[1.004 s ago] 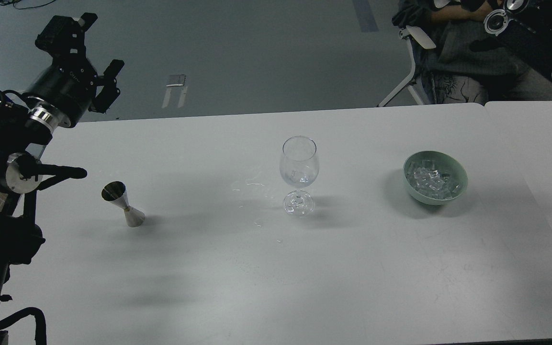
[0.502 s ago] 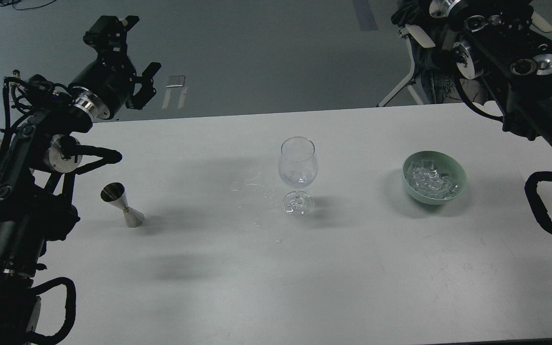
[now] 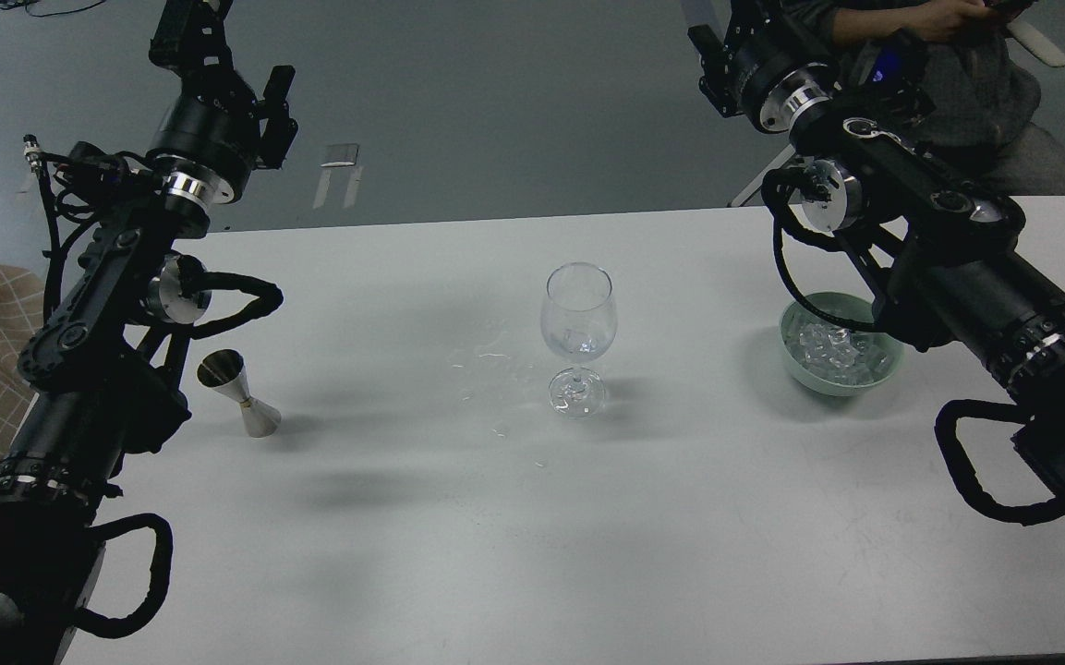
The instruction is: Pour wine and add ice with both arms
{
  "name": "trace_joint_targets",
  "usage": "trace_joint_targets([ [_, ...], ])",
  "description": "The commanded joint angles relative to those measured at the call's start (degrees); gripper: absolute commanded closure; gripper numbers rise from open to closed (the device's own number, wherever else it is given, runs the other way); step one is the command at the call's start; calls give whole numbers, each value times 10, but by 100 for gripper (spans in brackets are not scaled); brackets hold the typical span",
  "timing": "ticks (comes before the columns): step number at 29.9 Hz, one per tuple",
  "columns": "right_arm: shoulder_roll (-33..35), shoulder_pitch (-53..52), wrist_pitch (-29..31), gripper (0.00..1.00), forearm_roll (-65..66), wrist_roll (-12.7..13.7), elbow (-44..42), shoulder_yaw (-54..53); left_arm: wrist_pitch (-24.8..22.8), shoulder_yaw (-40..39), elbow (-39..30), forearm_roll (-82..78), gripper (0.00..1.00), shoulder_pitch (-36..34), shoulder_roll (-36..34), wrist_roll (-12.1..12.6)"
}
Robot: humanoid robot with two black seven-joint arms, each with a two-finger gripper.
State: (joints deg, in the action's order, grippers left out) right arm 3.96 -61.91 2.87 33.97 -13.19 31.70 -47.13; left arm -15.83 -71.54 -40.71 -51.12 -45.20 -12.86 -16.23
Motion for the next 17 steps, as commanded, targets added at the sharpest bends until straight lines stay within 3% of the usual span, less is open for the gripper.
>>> trace_joint_targets([
  [1,0,17,76,0,-1,-10,-2,-32,-66,74,36,-4,2,-30,-4,-23],
  [5,3,28,150,0,-11,-50,-9,-53,-99,124,49,2,2,-65,-20,-54],
  [13,0,39,220,0,-57,-85,-45,-53,-122,127,87,112,2,-74,-17,-50],
  [17,0,40,233,0,-58,-87,-45,-54,-122,127,126,131,2,-76,-16,-47],
])
